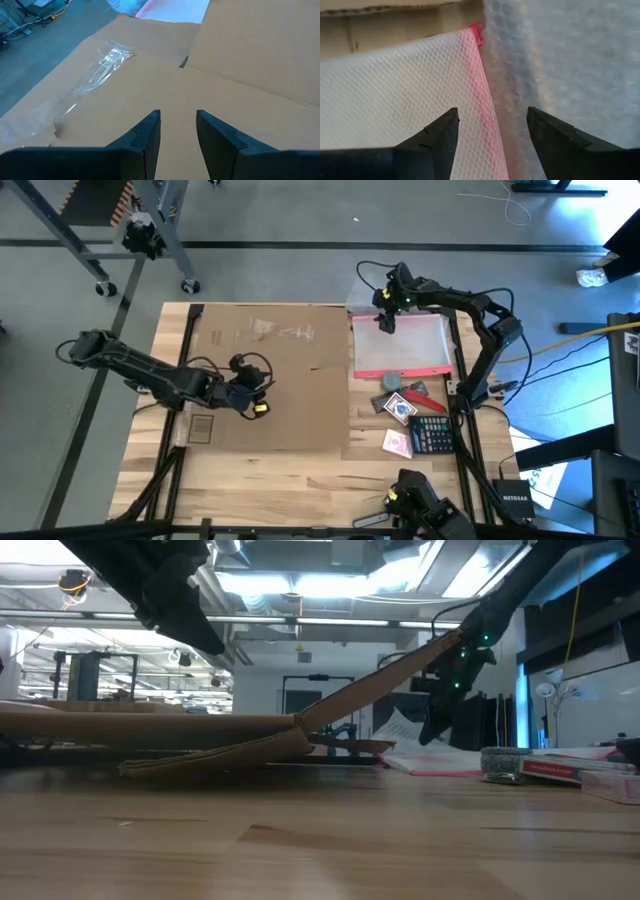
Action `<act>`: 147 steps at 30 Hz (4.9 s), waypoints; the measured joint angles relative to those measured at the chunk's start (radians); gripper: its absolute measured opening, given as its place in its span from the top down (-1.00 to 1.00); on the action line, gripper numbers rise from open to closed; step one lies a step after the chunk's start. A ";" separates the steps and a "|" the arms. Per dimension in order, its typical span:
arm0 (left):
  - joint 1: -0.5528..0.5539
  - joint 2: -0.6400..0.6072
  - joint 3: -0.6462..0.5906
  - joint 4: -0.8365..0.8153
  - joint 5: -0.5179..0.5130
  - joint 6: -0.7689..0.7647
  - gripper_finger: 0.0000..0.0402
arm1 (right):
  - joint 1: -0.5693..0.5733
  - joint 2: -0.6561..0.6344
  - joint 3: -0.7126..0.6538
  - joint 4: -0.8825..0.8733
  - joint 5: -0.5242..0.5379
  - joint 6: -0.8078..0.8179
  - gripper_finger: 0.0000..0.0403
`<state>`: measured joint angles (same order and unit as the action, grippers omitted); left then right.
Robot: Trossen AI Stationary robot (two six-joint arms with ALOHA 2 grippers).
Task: Unpack boxes
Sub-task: Open the white pouch
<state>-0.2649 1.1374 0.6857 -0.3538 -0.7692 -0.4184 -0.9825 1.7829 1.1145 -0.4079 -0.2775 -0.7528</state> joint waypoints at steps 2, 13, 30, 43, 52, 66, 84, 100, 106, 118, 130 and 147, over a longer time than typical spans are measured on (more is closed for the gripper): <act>0.000 0.000 0.000 0.000 0.000 0.000 0.42 | 0.000 0.027 0.000 0.006 0.001 -0.015 -0.12; 0.000 0.001 0.000 0.000 0.003 -0.024 0.42 | 0.001 0.144 0.007 -0.024 0.062 0.003 -0.04; 0.005 0.001 0.000 0.005 0.003 0.000 0.42 | 0.022 0.065 0.040 -0.072 0.215 0.065 0.98; 0.005 0.001 0.000 0.016 0.003 0.025 0.42 | 0.226 -0.189 0.064 -0.219 0.319 0.096 1.00; 0.012 0.000 0.000 0.075 0.003 0.089 0.42 | 0.377 -0.426 0.066 -0.299 0.435 0.256 1.00; 0.030 -0.006 0.000 0.141 0.053 0.134 0.13 | 0.647 -0.570 0.067 -0.292 0.572 0.447 1.00; 0.102 -0.112 0.034 0.237 0.052 0.248 -0.04 | 0.905 -0.562 0.245 -0.335 1.098 0.351 1.00; 0.139 -0.138 0.057 0.260 0.052 0.348 -0.04 | 0.905 -0.367 0.335 0.098 0.717 0.271 1.00; 0.113 -0.214 0.115 0.231 0.052 0.380 -0.05 | 0.939 -0.189 0.336 0.253 0.732 0.140 1.00; 0.153 -0.245 0.117 0.205 0.053 0.367 -0.05 | 0.944 -0.042 0.386 0.294 0.733 0.124 1.00; 0.206 -0.220 0.116 0.268 0.163 0.546 0.67 | 0.963 -0.043 0.386 0.302 0.651 0.205 0.98; 0.181 -0.226 0.176 0.211 0.209 1.335 0.99 | 0.962 -0.048 0.666 0.142 0.570 0.103 0.37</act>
<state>-0.0842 0.9115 0.8620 -0.1427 -0.5600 0.9165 -0.0200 1.7348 1.7800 -0.2659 0.2923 -0.6494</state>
